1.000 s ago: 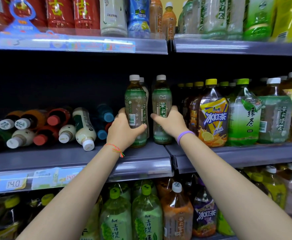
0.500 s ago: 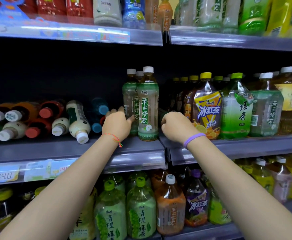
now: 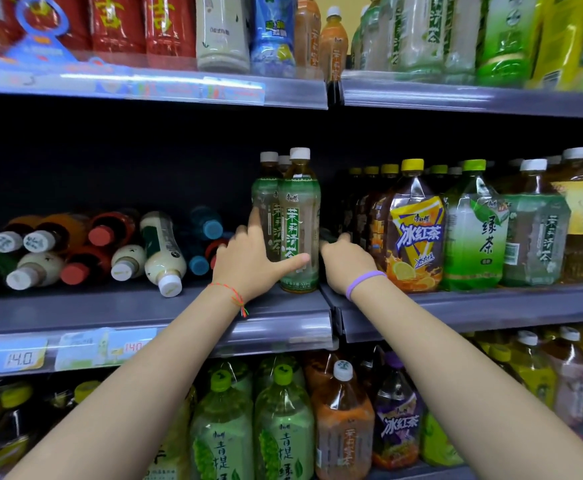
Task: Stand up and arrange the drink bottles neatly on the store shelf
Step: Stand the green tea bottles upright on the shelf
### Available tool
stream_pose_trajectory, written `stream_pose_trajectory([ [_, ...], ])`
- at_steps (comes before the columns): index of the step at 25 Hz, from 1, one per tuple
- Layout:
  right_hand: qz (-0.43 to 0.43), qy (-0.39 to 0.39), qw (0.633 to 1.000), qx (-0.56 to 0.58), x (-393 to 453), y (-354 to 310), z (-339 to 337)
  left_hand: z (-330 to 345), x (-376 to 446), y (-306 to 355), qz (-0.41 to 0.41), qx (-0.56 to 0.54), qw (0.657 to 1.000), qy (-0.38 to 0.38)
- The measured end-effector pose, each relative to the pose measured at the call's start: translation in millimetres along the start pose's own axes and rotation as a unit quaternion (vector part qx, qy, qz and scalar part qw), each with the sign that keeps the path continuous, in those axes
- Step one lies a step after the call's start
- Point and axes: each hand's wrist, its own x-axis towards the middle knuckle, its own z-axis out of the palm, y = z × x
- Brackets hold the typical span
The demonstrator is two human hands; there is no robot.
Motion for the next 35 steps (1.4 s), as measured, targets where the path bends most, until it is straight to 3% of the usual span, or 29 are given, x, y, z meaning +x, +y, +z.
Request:
stream_pose_trajectory([
  [2, -0.021, 0.061, 0.998, 0.009, -10.5, 3.1, -7.5, 2.2, 0.2, 0.2, 0.001, 0.003, 1.000, 0.005],
  [4, -0.021, 0.179, 0.983, 0.026, -15.4, 6.8, -25.4, 3.5, 1.0, 0.1, 0.001, -0.008, 1.000, 0.008],
  [7, 0.004, 0.368, 0.929, 0.038, -11.4, 11.7, -56.5, 4.3, 1.3, -0.4, 0.005, -0.010, 1.000, 0.007],
  [9, 0.012, 0.429, 0.899, 0.087, -3.7, 13.3, -68.1, 4.0, 2.5, -1.8, 0.004, -0.008, 1.000, 0.001],
  [13, 0.000, 0.414, 0.862, 0.294, 21.0, 9.2, -78.1, 3.7, 3.0, -2.2, 0.005, -0.016, 1.000, -0.014],
  [15, 0.010, 0.387, 0.857, 0.339, 30.2, 6.5, -74.8, 3.4, 2.6, -1.8, 0.005, -0.025, 1.000, -0.018],
  [19, 0.013, 0.403, 0.872, 0.278, 29.3, 4.6, -50.5, 2.1, 1.6, -1.6, 0.013, -0.058, 0.998, -0.022],
  [23, 0.011, 0.481, 0.867, 0.126, 23.1, 8.4, -26.2, 0.2, 1.7, 1.2, 0.021, -0.070, 0.997, -0.034],
  [28, 0.004, 0.471, 0.880, 0.059, 11.6, 11.3, -12.7, -4.8, -2.1, 6.0, 0.084, -0.157, 0.980, -0.090],
  [32, -0.121, 0.559, 0.815, 0.094, -6.7, -11.9, -23.7, -24.5, -2.2, -13.6, 0.095, -0.054, 0.993, 0.055],
  [34, -0.214, 0.544, 0.800, 0.133, -14.8, -35.4, -27.5, -41.6, -4.9, -36.6, 0.083, 0.026, 0.990, 0.107],
  [35, -0.250, 0.501, 0.815, 0.152, -18.8, -49.0, -28.2, -49.5, -6.6, -50.7, 0.065, 0.084, 0.990, 0.096],
])
